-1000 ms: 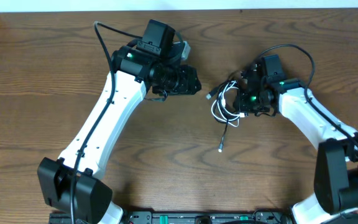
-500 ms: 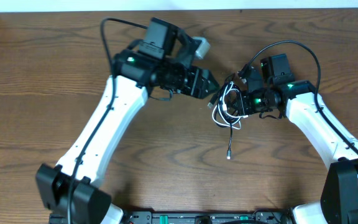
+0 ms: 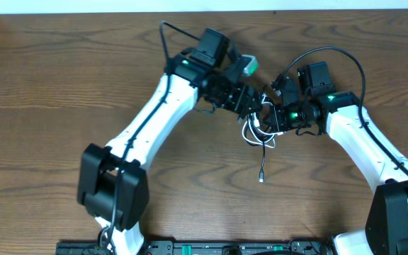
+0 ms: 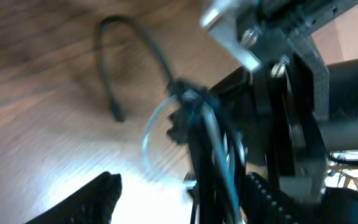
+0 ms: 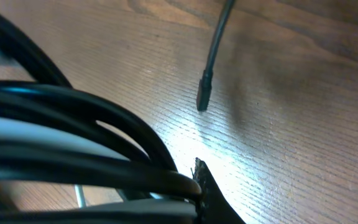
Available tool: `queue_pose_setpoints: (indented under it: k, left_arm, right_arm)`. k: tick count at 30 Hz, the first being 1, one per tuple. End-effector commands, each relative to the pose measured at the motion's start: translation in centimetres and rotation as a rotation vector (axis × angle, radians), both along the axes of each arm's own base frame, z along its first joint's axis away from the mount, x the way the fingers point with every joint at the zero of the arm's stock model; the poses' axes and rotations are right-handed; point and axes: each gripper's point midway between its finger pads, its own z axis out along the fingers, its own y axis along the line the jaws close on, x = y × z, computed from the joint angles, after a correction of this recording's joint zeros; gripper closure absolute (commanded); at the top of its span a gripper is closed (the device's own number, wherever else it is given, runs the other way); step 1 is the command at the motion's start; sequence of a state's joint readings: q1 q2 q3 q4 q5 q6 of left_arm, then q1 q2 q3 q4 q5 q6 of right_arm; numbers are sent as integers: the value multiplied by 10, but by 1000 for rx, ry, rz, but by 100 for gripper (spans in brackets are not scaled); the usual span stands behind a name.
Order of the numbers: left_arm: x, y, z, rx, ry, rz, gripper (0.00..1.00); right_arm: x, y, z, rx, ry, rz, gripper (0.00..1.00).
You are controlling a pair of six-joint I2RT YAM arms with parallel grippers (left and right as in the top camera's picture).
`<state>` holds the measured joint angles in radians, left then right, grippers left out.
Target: Untangle cables
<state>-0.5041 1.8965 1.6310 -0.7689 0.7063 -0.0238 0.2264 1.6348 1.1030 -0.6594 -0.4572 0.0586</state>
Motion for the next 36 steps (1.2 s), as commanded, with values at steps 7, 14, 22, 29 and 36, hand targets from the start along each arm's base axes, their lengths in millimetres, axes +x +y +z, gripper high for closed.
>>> queue_pose_setpoints:
  k: [7,14,22,29,36]
  left_arm:
    - [36,26,-46,255,11,315,92]
    - [49,59,-56,405,-15,491,92]
    - [46,82,-63,507,8,602,92]
    - [40,102,-67,607,12,650,92]
    - [30,94,-69,585,49,584,93]
  right_arm:
    - [4,-12,3,-49,5,-70,99]
    - [-2,-80,-17,-285,139,-470,99]
    - [-15,-132,-21,-472,182,-715,99]
    - [-18,-146,-19,-533,172,-792,99]
    - [-3,-98,-18,-312,162,-553,99]
